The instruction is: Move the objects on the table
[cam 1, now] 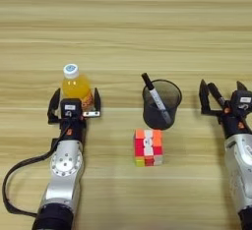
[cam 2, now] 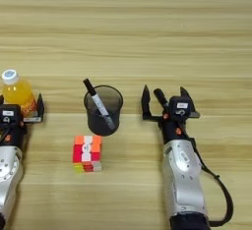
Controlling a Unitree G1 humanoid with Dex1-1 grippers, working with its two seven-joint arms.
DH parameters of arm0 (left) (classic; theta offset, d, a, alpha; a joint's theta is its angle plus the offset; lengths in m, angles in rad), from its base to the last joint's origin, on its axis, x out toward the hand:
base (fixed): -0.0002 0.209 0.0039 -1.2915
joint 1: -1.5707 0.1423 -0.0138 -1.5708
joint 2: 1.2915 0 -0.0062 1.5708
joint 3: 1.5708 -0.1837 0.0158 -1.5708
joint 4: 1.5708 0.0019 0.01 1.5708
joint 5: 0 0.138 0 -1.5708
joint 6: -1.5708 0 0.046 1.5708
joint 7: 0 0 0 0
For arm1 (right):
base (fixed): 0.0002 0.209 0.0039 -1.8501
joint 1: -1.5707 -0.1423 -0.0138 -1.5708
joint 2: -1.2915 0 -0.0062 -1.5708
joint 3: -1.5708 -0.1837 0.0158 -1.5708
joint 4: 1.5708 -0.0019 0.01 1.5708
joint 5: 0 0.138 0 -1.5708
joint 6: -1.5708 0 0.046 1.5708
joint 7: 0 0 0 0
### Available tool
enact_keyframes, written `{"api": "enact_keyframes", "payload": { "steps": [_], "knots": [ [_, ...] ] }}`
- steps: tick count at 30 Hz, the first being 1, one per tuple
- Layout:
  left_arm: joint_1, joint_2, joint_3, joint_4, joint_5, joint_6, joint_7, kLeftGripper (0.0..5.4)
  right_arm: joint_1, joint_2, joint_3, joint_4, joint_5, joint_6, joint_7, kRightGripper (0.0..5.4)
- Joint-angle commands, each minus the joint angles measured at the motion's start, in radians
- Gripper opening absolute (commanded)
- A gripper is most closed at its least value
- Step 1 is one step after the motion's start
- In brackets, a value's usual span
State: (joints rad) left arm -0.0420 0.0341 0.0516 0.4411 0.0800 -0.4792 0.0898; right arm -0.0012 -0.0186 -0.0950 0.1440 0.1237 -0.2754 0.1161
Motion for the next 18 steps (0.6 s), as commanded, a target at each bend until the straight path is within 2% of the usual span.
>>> {"api": "enact_keyframes", "payload": {
  "steps": [1, 18],
  "knots": [
    [-0.005, 0.008, -0.003, 0.001, 0.010, -0.007, 0.005, 5.40, -0.007, 0.000, -0.001, 0.004, -0.001, -0.009, -0.003, 5.37],
    [-0.003, 0.008, 0.002, -0.007, -0.004, 0.002, 0.002, 5.40, -0.006, 0.000, -0.006, 0.007, -0.001, -0.011, -0.005, 5.37]
  ]
}}
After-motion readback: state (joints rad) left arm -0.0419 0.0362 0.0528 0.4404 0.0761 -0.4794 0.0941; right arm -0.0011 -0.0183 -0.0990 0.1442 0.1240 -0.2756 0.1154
